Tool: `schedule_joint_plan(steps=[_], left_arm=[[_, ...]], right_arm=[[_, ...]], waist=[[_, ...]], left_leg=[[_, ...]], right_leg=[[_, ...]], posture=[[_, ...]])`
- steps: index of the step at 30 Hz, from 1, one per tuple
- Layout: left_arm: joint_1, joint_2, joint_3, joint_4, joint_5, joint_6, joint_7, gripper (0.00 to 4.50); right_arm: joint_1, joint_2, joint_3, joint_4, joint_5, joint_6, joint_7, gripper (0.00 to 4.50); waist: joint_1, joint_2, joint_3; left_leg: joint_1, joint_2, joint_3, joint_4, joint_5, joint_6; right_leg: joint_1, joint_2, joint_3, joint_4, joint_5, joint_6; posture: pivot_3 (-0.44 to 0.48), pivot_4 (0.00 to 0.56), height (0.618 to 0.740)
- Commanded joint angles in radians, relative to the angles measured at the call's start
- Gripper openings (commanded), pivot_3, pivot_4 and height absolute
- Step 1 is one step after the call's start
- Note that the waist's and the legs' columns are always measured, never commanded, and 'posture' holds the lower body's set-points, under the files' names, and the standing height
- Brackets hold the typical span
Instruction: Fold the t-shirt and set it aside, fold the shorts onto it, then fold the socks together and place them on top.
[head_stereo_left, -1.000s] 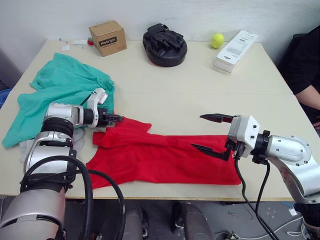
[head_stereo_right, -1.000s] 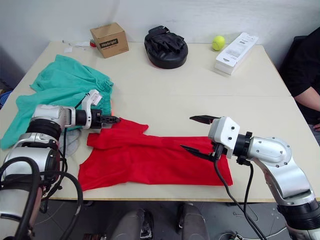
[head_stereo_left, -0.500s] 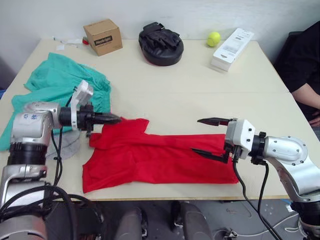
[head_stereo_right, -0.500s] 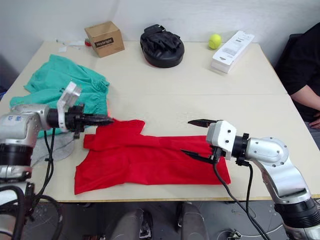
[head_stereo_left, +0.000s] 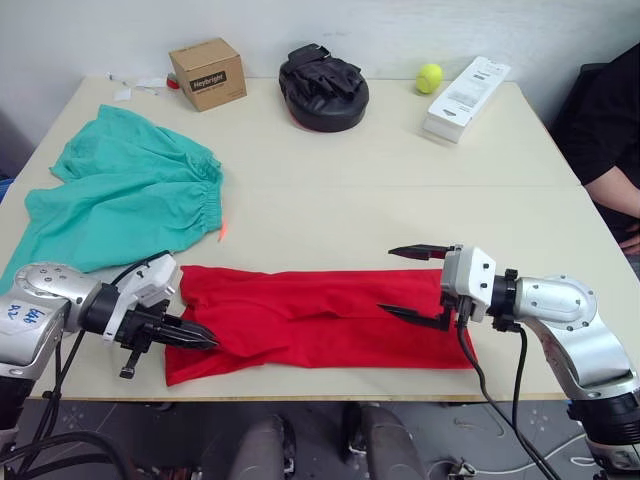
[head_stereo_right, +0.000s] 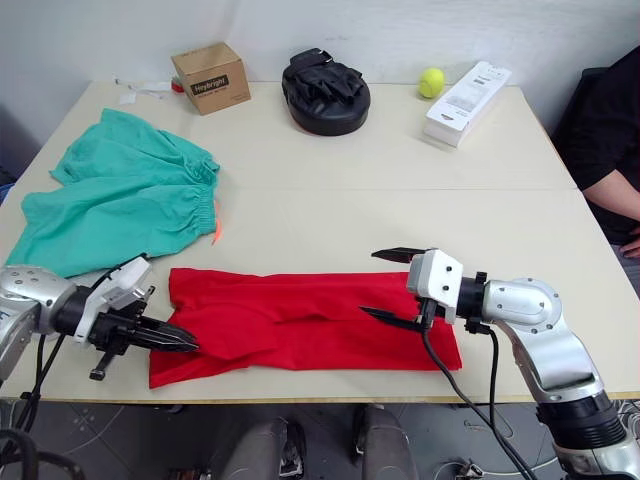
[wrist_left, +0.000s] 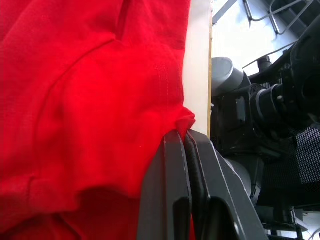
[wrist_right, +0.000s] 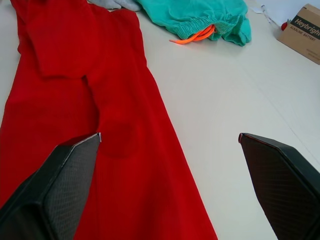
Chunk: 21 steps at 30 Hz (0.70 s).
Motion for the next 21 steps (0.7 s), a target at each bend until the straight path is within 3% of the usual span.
schedule_joint_plan(steps=[1, 14, 17, 21], left_arm=[[0.027, 0.057, 0.020, 0.012, -0.008, -0.041, -0.072, 0.02], [0.132, 0.069, 0.035, -0.056, -0.084, 0.016, -0.004, 0.02], [0.131, 0.082, 0.071, -0.038, -0.123, 0.074, -0.010, 0.71], [0.087, 0.094, 0.146, 0.007, -0.181, 0.155, 0.005, 1.99]], right_arm=[[-0.017, 0.012, -0.001, -0.006, -0.008, -0.029, 0.004, 4.50], [-0.029, 0.018, -0.005, 0.004, 0.001, -0.001, 0.001, 4.50], [-0.044, 0.028, -0.001, 0.009, 0.005, 0.022, -0.005, 4.50], [-0.072, 0.047, 0.003, -0.006, 0.029, 0.102, -0.023, 4.50]], waist=[[-0.001, 0.000, 0.000], [0.000, 0.001, 0.000], [0.000, 0.001, 0.000], [-0.001, 0.001, 0.000]], left_leg=[[0.000, 0.000, 0.000, 0.000, 0.000, 0.000], [0.000, 0.000, 0.000, -0.002, 0.000, 0.000], [0.000, 0.000, 0.000, -0.002, 0.000, 0.000], [0.000, 0.000, 0.000, -0.003, 0.000, 0.000]], right_leg=[[0.000, 0.000, 0.000, 0.000, 0.000, 0.000], [0.000, 0.000, 0.000, -0.001, 0.000, 0.000], [0.000, 0.000, 0.000, -0.001, 0.000, 0.000], [-0.001, 0.000, 0.000, -0.001, 0.000, 0.000]], posture=[[0.000, 0.150, 0.740], [0.000, 0.150, 0.740], [0.000, 0.150, 0.740], [0.000, 0.150, 0.740]])
